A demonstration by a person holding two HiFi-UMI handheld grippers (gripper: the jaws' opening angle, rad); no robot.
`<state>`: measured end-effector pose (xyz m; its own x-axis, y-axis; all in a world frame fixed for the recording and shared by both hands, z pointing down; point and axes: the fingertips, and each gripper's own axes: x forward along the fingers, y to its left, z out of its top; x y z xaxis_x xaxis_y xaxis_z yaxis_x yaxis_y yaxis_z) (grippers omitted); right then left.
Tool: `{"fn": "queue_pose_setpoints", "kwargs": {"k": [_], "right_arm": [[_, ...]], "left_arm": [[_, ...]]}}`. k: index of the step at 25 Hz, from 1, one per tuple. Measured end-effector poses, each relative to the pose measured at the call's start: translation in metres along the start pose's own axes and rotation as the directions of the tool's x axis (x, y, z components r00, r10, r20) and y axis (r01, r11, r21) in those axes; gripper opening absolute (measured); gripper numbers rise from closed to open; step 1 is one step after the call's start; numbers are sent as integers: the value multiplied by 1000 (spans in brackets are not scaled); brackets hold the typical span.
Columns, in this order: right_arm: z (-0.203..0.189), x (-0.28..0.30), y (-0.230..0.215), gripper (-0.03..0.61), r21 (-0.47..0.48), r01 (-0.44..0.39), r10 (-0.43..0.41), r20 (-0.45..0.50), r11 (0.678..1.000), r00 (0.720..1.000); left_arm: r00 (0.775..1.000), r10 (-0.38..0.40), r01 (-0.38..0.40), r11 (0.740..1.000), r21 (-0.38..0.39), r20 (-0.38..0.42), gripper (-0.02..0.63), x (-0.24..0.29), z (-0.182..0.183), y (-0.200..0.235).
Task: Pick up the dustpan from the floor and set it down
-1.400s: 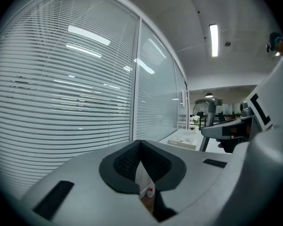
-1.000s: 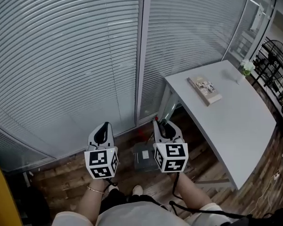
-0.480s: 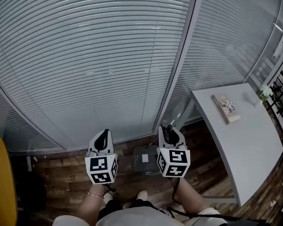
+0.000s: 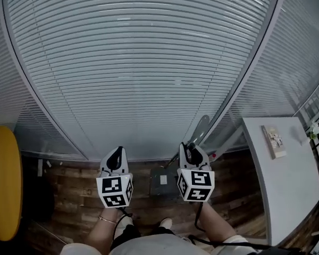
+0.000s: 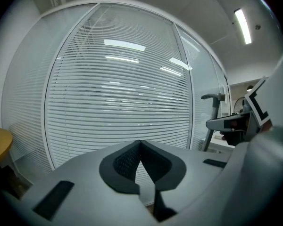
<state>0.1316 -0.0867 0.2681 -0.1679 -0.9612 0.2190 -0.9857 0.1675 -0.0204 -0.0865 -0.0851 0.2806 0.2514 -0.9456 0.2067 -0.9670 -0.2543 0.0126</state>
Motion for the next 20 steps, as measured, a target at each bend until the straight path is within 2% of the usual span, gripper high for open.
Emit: {"fn": "queue_pose_setpoints", "kwargs": {"k": [11, 20], "right_arm": [[4, 44, 94, 100, -28, -145, 144, -34, 989, 989], [-17, 57, 141, 100, -45, -199, 195, -74, 979, 978]], "left_arm": [[990, 140, -140, 989, -36, -20, 18, -27, -7, 91], [984, 170, -173, 983, -60, -51, 18, -39, -30, 122]]}}
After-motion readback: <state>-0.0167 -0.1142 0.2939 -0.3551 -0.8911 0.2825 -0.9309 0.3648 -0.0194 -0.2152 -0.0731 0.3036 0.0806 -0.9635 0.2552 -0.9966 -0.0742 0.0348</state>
